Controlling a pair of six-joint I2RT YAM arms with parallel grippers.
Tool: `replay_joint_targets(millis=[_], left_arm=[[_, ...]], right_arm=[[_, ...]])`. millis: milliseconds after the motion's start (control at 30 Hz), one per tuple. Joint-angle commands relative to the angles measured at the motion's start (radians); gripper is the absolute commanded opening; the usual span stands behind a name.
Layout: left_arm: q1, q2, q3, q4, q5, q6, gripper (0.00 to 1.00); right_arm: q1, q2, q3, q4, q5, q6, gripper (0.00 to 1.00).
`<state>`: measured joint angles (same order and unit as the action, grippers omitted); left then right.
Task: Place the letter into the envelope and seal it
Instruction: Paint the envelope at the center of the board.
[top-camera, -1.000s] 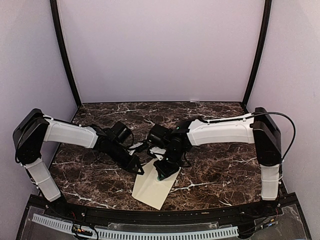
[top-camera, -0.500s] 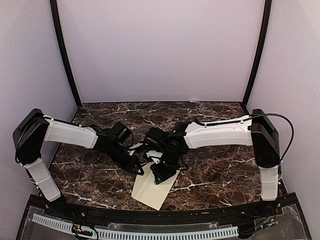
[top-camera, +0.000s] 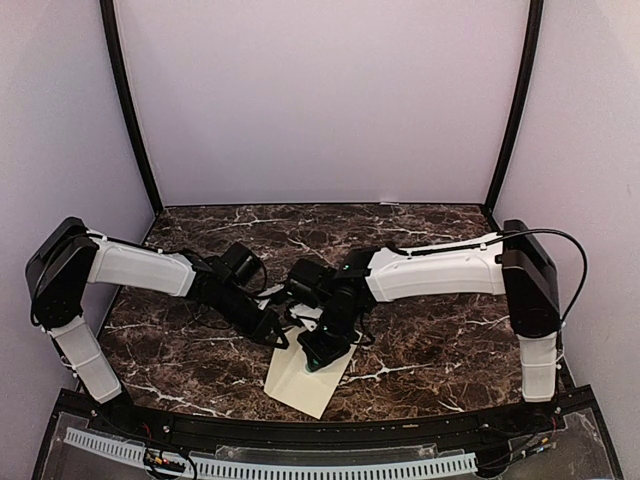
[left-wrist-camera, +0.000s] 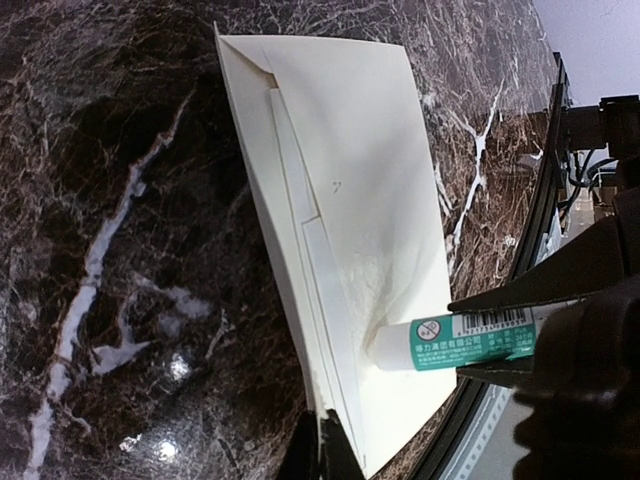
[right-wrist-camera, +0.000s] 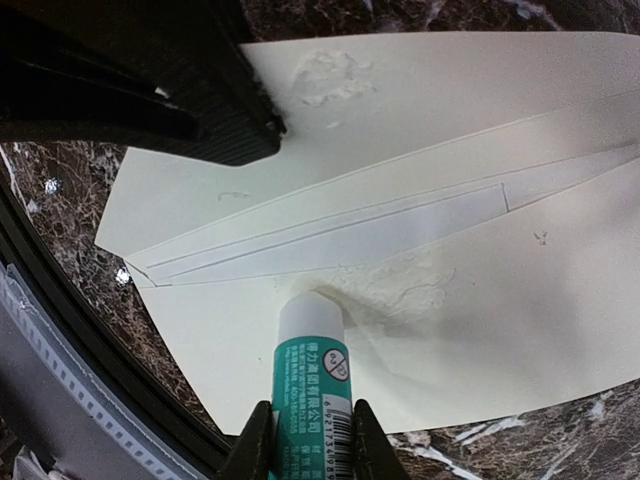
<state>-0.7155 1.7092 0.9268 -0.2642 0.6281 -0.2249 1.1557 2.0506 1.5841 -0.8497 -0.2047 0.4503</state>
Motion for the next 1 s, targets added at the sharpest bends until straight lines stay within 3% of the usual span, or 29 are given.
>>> replay_joint_targets(millis=[0, 967], left_arm=[[0.005, 0.004, -0.011, 0.013, 0.031, 0.008, 0.00], [0.002, 0.047, -0.008, 0.010, 0.068, 0.016, 0.00]], right_arm=[[-0.014, 0.004, 0.011, -0.006, 0.056, 0.004, 0.03], [-0.122, 0.065, 0.056, 0.006, 0.137, -0.092, 0.03]])
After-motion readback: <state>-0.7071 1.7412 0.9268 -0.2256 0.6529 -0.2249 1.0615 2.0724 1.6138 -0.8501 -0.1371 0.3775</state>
